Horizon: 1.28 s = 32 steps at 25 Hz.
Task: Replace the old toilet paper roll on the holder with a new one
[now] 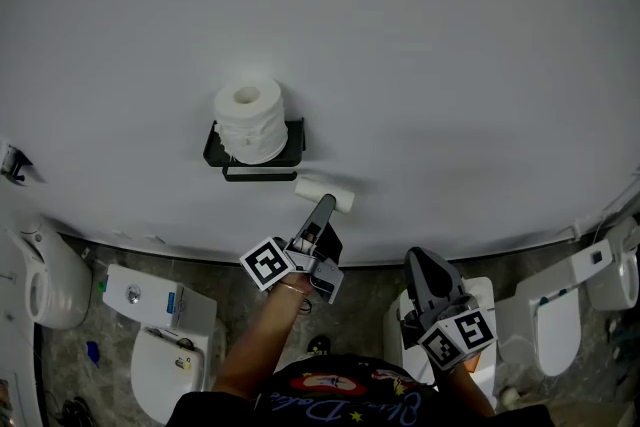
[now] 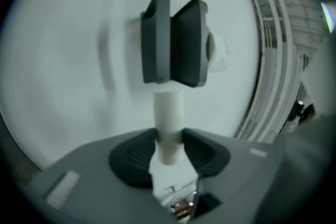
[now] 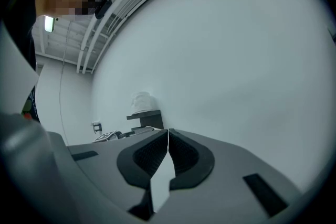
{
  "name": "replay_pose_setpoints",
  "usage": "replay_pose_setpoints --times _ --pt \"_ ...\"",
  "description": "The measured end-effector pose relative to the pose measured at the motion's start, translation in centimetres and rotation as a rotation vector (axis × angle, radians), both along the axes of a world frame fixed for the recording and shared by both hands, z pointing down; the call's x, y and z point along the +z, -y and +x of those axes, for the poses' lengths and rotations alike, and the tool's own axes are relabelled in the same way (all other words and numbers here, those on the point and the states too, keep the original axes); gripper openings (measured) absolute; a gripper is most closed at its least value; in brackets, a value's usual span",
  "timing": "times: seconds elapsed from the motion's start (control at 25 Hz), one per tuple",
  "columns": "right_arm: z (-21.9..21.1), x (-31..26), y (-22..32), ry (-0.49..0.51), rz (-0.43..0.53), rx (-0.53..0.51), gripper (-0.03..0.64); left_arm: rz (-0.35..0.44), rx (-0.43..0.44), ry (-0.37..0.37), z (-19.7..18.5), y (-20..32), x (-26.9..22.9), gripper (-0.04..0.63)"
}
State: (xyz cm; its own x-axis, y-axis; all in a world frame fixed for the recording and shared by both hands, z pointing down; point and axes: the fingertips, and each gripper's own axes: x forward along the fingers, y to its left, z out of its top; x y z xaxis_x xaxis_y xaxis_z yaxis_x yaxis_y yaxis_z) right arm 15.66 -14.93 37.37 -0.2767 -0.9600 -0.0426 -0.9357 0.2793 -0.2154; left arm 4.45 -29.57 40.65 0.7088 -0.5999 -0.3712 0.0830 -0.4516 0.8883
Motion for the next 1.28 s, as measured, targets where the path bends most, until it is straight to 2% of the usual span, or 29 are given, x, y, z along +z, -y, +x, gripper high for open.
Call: replay_pose_setpoints --times 0.12,0.2,0.4,0.48,0.56,0.76,0.96,1.08,1.2,1.24,1.28 --pt "0.0 -0.2 0.0 0.016 0.007 -0.007 0.014 0.008 0.031 0.059 1.0 -2.0 0.4 0.164" --pt "-0.2 -0.6 0.1 0.038 0.019 -0.016 0.014 0.053 0.021 0.180 1.1 -3.2 0.9 0.164" --pt "-0.4 -0.2 0.1 0.043 0.014 -0.028 0.014 0.393 -0.078 0.625 -0.2 -6.1 0.8 0.164" --pt "-0.3 0.5 0.2 0.020 -0.007 -0.028 0.014 0.491 -0.116 0.754 -0.9 -6.8 0.8 0.164" --pt "-0.6 0.7 0.4 0.017 -0.012 -0.037 0.014 0.539 -0.144 0.831 -1.6 -7.3 0.8 0.164" --pt "-1.6 0.7 1.0 0.010 -0.008 -0.077 0.014 0.591 -0.184 0.929 -2.7 -8.5 0.8 0.164" --pt "-3.7 -1.8 3.1 -0.075 0.073 -0.193 0.014 0.613 -0.191 0.955 -3.4 -9.3 0.8 0.166" --pt "-6.1 -4.9 4.8 -0.175 0.175 -0.323 0.014 0.615 -0.213 0.971 -4.1 -9.2 0.6 0.167" --pt "-9.0 -9.2 6.5 -0.327 0.296 -0.450 0.015 0.598 -0.231 0.964 -4.9 -9.0 0.3 0.167" --pt "-10.0 -10.6 7.1 -0.386 0.324 -0.485 0.028 0.591 -0.236 0.959 -5.2 -9.1 0.2 0.167" --pt "-10.9 -12.0 7.6 -0.444 0.346 -0.520 0.071 0.584 -0.240 0.953 -5.5 -9.1 0.2 0.167"
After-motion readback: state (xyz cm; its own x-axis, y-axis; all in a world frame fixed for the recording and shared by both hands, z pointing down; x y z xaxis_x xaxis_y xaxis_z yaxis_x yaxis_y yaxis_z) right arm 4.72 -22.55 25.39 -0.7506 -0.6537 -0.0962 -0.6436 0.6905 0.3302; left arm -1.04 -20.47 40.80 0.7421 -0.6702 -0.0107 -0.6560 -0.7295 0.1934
